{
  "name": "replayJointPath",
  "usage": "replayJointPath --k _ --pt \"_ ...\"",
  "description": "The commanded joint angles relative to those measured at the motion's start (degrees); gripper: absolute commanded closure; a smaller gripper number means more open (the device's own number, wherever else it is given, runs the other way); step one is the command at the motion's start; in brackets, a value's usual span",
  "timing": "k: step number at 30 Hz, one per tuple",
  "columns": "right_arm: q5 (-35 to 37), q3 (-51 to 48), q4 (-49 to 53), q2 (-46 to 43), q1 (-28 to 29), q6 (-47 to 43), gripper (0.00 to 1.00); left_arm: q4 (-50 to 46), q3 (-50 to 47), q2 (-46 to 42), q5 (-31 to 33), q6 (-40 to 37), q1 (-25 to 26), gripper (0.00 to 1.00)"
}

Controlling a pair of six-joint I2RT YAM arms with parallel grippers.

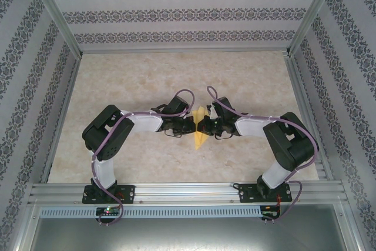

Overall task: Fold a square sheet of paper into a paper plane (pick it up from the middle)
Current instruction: Fourth fold the wing at the center of the table.

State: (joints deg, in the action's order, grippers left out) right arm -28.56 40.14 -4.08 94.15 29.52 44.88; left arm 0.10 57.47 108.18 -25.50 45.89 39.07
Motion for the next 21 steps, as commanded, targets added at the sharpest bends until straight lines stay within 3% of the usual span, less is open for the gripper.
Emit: replayJointPath --k 1,21 --pt "-0.6 0.6 -0.5 0.1 0.5 0.9 0.95 -4.1 -0.4 2.3 1.4 -1.7 1.0 1.0" --pt "-2.8 -4.0 -12.7 2.2 -2.6 9.0 0.97 -3.1 -1.5 2.2 0.9 -2.5 0.9 1.0"
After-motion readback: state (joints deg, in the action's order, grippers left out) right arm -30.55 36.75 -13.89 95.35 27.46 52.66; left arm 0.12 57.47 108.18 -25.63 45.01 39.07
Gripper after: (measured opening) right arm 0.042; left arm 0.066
